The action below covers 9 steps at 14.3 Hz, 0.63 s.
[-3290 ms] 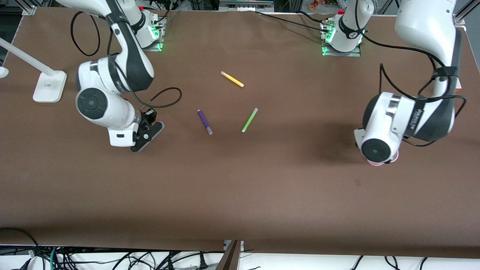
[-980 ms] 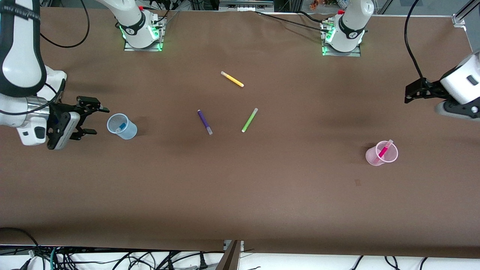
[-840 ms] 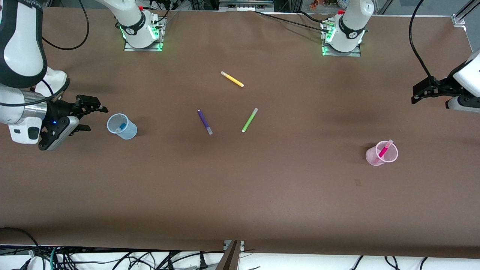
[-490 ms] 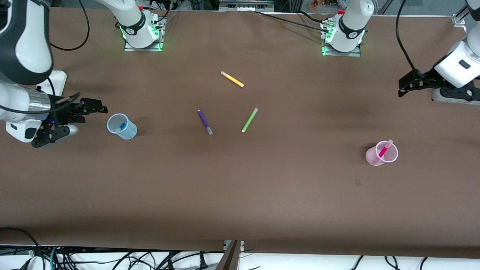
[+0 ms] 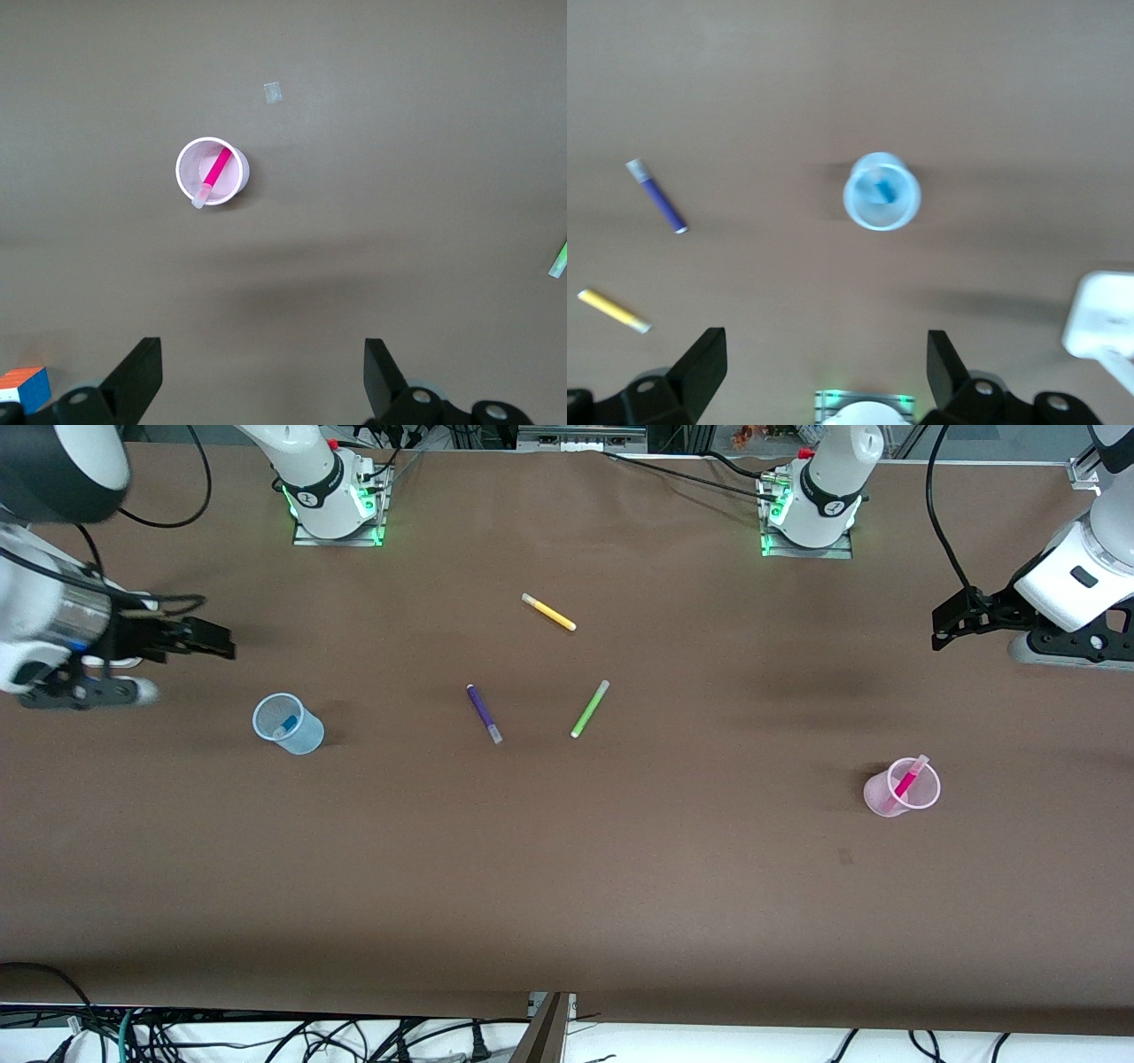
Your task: Place pink and blue markers in matching cups
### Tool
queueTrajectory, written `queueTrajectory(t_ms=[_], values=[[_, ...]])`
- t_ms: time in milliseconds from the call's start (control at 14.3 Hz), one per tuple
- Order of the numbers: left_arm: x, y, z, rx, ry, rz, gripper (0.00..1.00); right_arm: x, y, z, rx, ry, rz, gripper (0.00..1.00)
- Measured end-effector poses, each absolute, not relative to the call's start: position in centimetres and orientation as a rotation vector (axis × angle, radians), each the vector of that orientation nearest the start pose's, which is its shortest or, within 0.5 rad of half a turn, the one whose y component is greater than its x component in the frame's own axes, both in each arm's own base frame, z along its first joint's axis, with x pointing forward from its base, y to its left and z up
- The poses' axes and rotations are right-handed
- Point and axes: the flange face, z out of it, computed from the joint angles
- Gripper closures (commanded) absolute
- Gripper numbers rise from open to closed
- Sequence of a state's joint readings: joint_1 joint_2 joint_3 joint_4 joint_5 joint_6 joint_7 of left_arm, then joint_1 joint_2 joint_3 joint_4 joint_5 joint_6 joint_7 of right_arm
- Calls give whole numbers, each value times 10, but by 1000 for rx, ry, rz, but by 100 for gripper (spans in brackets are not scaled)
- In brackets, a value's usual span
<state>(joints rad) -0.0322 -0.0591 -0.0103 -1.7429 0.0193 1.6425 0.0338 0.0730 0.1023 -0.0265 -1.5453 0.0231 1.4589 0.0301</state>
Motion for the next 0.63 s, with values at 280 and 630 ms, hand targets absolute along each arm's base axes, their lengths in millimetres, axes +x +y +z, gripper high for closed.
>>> queueTrajectory(t_ms=[280, 630], values=[[538, -24, 581, -3118, 119, 66, 0, 538, 11, 627, -3144, 14, 158, 0], [538, -24, 581, -3118, 119, 66, 0, 530, 5, 627, -3144, 39, 219, 0]])
